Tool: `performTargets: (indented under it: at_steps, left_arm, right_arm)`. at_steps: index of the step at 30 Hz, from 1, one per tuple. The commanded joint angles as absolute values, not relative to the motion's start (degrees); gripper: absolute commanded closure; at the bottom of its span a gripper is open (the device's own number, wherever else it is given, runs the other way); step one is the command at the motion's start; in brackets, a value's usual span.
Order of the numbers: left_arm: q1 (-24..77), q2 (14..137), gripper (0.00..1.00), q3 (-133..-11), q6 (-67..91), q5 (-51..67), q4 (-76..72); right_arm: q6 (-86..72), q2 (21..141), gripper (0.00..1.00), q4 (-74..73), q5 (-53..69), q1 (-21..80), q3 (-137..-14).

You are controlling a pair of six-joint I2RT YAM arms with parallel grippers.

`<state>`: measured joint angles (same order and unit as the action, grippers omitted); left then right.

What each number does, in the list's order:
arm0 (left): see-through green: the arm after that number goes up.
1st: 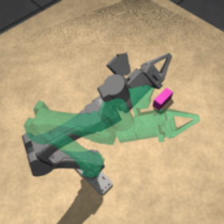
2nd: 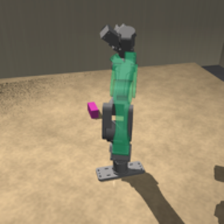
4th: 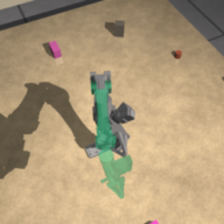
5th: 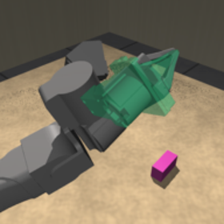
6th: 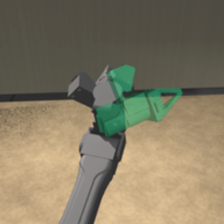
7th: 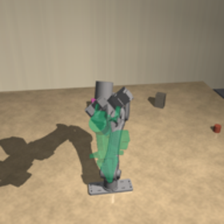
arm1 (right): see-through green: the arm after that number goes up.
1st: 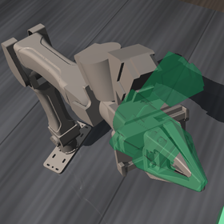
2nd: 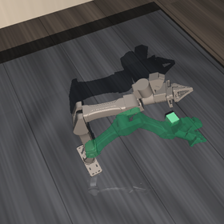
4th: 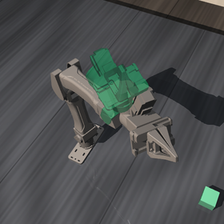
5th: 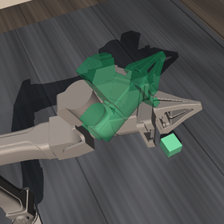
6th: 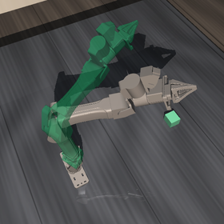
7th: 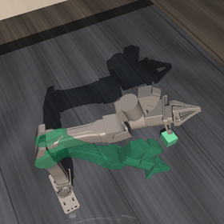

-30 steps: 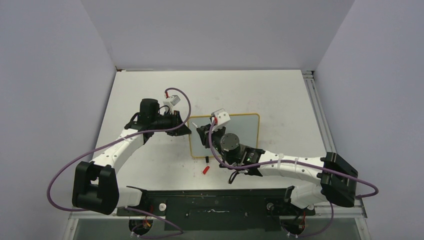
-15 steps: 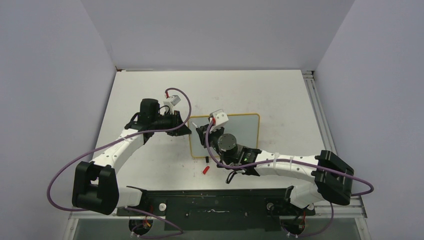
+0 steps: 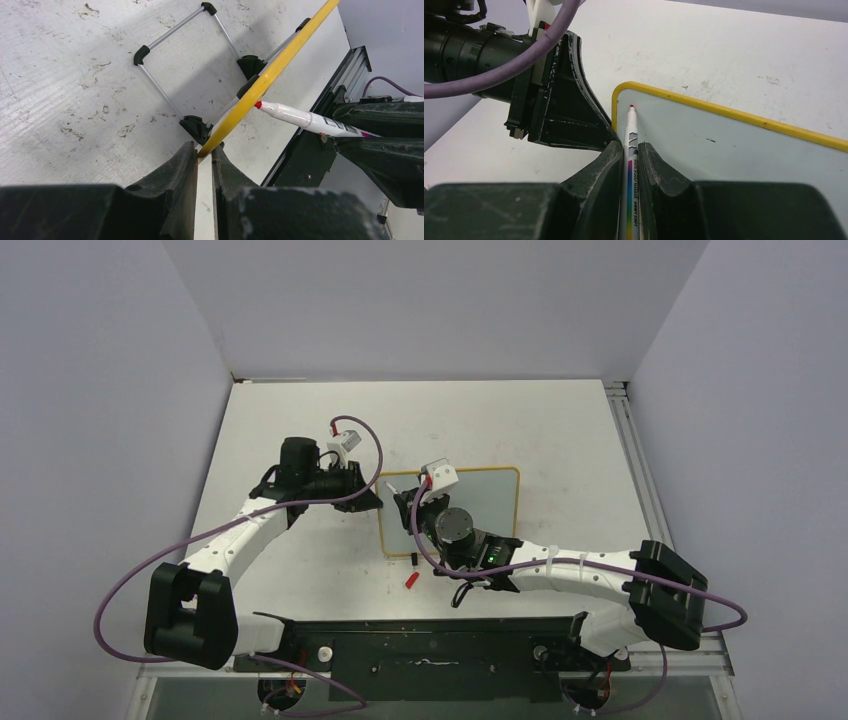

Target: Write a sentence on the whiteboard

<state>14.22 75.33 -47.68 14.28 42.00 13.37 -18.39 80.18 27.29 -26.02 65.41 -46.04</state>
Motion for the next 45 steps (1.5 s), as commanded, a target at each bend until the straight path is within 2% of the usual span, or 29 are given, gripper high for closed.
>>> performTargets:
  at_steps: [1, 30, 39, 45]
  left_arm:
    - [15.1, 74.2, 0.94, -49.8, 14.0, 41.9, 13.3]
    - [15.5, 73.1, 0.95, -49.6, 13.8, 41.4, 13.7]
    - [15.5, 73.0, 0.96, -49.6, 13.8, 41.0, 13.8]
    - [15.5, 72.9, 0.96, -49.6, 13.8, 41.0, 13.7]
  right_arm:
    - [-18.1, 80.3, 0.95, 29.0, -27.1, 65.9, -46.1]
    - [-21.5, 78.1, 0.95, 25.0, -26.5, 68.0, -41.5]
    - [-18.8, 73.4, 0.95, 25.3, -31.8, 71.4, -42.2]
    - [-17.6, 74.3, 0.95, 26.2, -34.3, 71.4, -43.0]
